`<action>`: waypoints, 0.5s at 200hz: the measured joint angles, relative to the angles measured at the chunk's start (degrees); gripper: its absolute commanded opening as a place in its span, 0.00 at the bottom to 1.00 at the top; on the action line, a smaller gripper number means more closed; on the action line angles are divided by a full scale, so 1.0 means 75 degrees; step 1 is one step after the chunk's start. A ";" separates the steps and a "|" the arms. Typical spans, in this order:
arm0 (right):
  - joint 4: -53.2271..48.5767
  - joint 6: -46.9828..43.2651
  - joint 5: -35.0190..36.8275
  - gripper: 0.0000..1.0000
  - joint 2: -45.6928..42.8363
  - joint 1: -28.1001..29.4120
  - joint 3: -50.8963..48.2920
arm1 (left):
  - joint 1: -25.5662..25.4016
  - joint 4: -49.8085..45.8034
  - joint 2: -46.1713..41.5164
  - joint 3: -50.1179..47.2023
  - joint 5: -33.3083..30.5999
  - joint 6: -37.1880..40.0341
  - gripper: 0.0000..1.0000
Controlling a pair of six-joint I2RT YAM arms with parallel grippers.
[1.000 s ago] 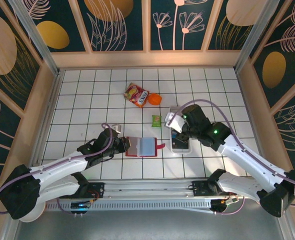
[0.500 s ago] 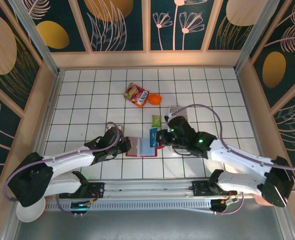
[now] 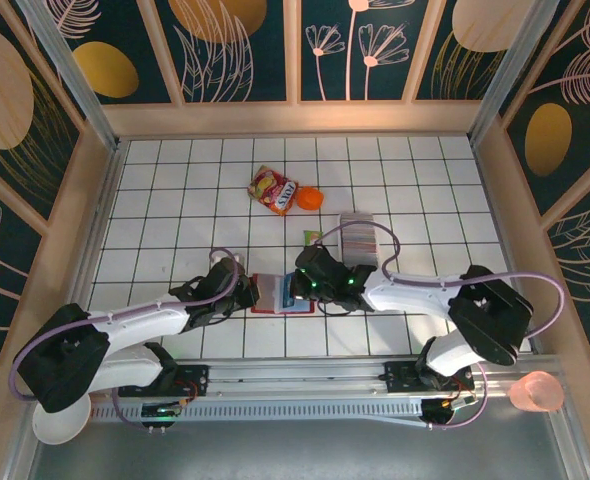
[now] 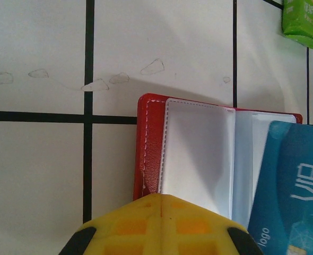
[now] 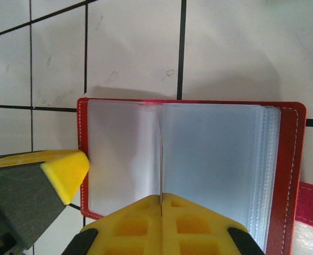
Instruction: Put the credit cards into the card holder
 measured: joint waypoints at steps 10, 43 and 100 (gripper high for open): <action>0.0047 0.0015 0.0015 0.00 0.0090 0.0000 0.0032 | 0.0000 0.0020 0.0000 -0.0017 -0.0020 0.0000 0.00; 0.0306 0.0061 0.0026 0.00 0.0262 0.0000 0.0035 | 0.0000 0.0052 0.0108 -0.0131 -0.0035 0.0000 0.00; 0.0472 0.0277 0.0029 0.00 0.0326 0.0000 0.0035 | 0.0000 0.0125 0.0198 -0.0219 -0.0035 0.0000 0.00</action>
